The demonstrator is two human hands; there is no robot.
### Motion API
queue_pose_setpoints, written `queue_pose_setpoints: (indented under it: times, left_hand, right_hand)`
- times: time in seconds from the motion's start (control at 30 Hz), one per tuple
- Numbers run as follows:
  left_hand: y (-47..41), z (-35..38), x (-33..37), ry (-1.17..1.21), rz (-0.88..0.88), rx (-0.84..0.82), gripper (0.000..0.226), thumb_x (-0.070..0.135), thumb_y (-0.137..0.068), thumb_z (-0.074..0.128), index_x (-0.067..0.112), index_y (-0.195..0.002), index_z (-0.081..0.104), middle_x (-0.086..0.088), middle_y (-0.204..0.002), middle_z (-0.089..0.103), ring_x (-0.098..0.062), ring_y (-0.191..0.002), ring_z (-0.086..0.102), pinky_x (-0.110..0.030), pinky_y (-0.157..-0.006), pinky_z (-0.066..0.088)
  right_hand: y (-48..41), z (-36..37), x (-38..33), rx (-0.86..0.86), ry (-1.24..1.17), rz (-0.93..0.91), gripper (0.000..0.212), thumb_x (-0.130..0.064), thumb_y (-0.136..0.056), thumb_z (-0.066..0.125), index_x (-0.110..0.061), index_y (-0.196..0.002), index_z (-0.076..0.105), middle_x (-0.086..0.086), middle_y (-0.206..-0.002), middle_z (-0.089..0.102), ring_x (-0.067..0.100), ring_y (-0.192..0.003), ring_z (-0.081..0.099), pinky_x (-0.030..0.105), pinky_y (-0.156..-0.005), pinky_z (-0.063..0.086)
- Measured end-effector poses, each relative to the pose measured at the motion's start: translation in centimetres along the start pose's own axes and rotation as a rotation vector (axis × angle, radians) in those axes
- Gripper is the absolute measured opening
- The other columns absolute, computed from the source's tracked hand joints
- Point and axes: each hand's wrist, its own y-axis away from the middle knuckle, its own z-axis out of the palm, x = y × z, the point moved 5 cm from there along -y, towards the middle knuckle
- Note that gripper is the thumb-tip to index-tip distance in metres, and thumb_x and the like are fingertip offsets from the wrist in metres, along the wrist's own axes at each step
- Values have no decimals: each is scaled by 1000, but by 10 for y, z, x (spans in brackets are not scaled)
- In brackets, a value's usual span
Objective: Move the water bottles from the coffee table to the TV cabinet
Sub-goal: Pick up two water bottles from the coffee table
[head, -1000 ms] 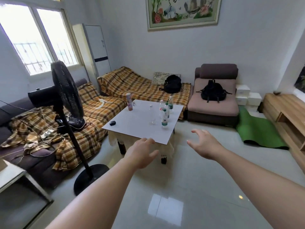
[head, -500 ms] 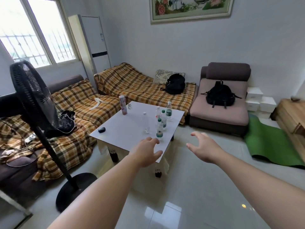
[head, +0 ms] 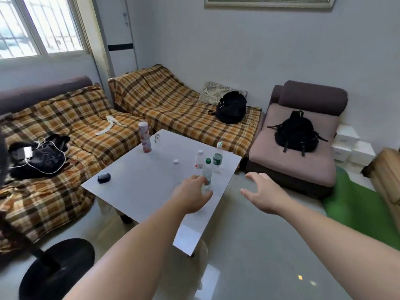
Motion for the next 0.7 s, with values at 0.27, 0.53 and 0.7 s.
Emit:
queue_pose_setpoints:
  times: [0.27, 0.53, 0.7]
  left_hand:
    - [-115, -11, -3, -10, -31, 37, 47, 50, -87, 52, 26, -128, 49, -2, -135, 51, -21, -113, 53, -34, -91, 44]
    - [-235, 4, -28, 16, -242, 73, 45, 52, -86, 49, 28, -123, 50, -2, -126, 55, -22, -106, 55, -34, -84, 46]
    - [-289, 30, -31, 191, -458, 64, 45, 46, -87, 52, 26, -127, 46, -5, -131, 51, -25, -111, 54, -32, -85, 40]
  right_hand:
    - [-134, -20, 15, -42, 50, -47, 59, -46, -89, 53, -25, -141, 35, 1, -149, 32, 22, -124, 47, 36, -95, 44]
    - [-300, -14, 42, -156, 18, -155, 60, -46, -90, 54, -22, -142, 36, 6, -150, 33, 25, -129, 42, 40, -103, 40]
    - [-386, -5, 54, -265, -18, -191, 60, -44, -90, 54, -21, -142, 36, 9, -149, 35, 26, -129, 42, 38, -102, 37]
